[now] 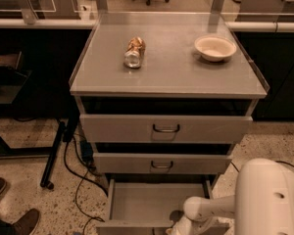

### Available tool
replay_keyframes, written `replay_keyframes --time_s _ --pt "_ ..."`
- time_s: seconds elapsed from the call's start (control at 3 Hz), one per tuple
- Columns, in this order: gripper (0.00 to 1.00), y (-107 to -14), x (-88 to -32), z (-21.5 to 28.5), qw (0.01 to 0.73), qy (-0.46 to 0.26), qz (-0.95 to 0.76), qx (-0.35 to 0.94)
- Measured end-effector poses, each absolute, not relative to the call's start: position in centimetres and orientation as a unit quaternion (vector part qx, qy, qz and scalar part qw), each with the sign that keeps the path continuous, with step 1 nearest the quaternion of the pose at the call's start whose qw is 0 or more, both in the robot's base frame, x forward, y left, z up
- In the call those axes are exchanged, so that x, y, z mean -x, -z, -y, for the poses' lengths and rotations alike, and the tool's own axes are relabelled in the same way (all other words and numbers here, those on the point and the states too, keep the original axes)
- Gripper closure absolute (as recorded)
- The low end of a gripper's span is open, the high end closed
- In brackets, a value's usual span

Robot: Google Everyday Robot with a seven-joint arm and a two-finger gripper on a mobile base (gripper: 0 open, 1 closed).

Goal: Open bottom drawer

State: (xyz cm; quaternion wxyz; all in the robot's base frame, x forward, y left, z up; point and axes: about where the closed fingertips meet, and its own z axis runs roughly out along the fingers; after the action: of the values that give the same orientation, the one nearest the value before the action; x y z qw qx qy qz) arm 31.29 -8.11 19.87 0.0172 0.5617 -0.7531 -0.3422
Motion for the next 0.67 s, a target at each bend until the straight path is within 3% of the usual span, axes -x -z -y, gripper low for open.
replay_keyframes --time_s 0.33,0.67 --pt "0.0 -20.3 -30.6 8.4 0.021 0.344 0.753 -0.56" --pt "0.0 -21.8 -25.0 10.0 0.041 0.368 0.749 -0.549"
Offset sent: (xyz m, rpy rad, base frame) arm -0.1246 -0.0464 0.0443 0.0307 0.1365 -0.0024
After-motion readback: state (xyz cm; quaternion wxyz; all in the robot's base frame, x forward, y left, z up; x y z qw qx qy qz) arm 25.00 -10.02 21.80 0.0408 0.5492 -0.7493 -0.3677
